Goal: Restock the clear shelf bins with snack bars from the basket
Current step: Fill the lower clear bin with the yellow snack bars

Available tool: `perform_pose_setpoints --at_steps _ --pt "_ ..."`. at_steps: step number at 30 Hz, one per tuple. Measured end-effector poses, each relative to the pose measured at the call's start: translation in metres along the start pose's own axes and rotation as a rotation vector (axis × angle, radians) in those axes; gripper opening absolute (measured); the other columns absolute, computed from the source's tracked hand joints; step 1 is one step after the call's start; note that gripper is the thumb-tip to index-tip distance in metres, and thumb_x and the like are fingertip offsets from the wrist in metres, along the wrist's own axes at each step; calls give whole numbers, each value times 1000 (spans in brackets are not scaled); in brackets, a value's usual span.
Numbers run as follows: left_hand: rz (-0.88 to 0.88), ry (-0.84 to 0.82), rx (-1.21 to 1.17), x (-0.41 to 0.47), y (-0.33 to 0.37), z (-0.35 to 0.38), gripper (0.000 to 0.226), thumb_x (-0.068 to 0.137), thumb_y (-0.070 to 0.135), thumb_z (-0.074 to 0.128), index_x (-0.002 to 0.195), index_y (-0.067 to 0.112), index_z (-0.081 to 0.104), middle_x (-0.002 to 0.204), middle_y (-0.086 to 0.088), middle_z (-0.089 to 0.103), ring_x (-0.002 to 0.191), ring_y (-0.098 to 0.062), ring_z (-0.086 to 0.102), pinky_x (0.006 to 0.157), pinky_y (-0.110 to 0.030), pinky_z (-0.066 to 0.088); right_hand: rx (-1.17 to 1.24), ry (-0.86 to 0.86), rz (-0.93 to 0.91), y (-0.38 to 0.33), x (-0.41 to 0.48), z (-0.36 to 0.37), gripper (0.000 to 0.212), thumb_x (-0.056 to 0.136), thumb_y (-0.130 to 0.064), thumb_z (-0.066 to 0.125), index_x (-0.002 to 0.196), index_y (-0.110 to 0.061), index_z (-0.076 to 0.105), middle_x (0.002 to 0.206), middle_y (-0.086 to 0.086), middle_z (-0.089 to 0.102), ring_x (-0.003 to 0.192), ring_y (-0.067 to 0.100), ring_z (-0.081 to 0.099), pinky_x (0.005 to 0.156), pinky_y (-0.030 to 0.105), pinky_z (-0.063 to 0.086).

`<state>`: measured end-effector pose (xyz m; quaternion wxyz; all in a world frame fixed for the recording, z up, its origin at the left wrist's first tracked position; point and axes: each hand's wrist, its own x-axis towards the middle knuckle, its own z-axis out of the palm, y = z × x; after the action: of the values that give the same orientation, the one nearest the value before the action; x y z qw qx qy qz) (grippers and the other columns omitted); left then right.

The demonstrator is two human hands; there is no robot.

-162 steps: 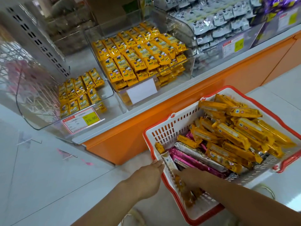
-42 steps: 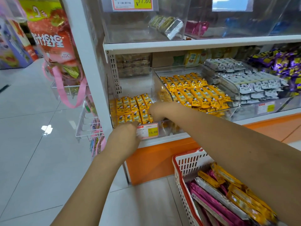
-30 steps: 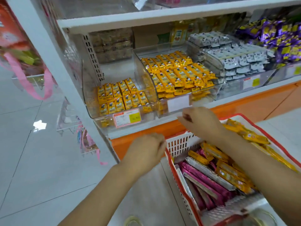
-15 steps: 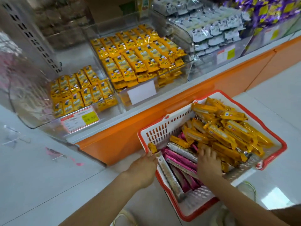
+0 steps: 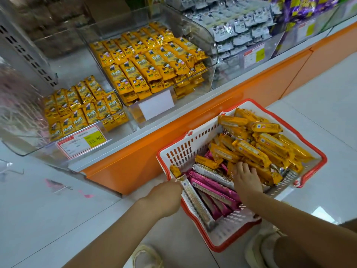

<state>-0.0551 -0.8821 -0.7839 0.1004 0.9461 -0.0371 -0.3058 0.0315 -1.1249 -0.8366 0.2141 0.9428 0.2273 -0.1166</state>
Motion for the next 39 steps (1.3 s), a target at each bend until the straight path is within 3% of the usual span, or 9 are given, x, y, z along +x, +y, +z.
perform_pose_setpoints --at_steps 4,8,14,16,19,24,30,35,39 --pt "2 1 -15 -8 3 2 25 92 14 42 112 12 58 118 -9 57 107 -26 57 94 -43 49 97 -55 14 8 -2 4 58 99 -21 43 144 1 15 142 18 33 130 30 37 105 34 39" --pt "-7 6 -25 -17 7 1 32 94 13 40 122 12 54 127 -8 55 112 -26 56 94 -41 49 219 -181 77 19 -8 6 87 85 -31 68 146 -2 13 140 17 32 128 29 40 97 30 45" --pt "1 20 -96 -31 13 -2 34 96 17 42 128 15 51 130 -8 56 114 -24 56 98 -39 48 450 -358 148 26 -16 -9 97 80 -35 72 146 0 10 132 16 46 113 27 57 81 30 51" --pt "-3 8 -169 -34 15 -3 34 96 22 43 128 17 52 130 -6 57 114 -23 56 98 -38 47 613 -436 133 32 -14 -20 76 79 -32 69 138 -6 30 114 11 57 88 18 61 63 24 50" --pt "-46 34 -335 -40 21 -14 32 95 29 50 120 14 61 125 -5 61 111 -21 57 97 -36 48 978 -429 83 32 -22 -51 23 75 -23 66 81 -14 45 78 3 47 57 10 43 52 23 36" --pt "-91 70 -1044 -58 48 -56 39 91 38 60 116 8 64 107 -5 68 96 -18 66 87 -29 55 1473 -181 -124 4 -69 -127 46 81 -15 73 106 -32 38 93 -8 56 72 1 57 56 11 47" --pt "-13 343 -1499 -92 51 -104 31 90 24 60 112 1 65 100 -18 72 93 -35 68 84 -40 54 1795 100 -338 -13 -85 -182 86 71 -14 83 139 -38 34 121 -16 60 99 2 66 78 25 56" --pt "107 380 -1726 -108 36 -129 46 79 28 62 114 -2 63 107 -22 68 83 -26 68 74 -32 58 1383 260 -439 -8 -83 -211 107 65 -32 87 145 -52 17 153 -28 8 133 -14 22 87 -3 34" --pt "111 410 -1862 -113 26 -139 49 75 25 61 113 -6 61 103 -24 66 72 -22 68 65 -31 58 1240 269 -568 -3 -73 -232 94 79 -4 74 143 -52 26 151 -34 7 131 -15 30 89 11 47"
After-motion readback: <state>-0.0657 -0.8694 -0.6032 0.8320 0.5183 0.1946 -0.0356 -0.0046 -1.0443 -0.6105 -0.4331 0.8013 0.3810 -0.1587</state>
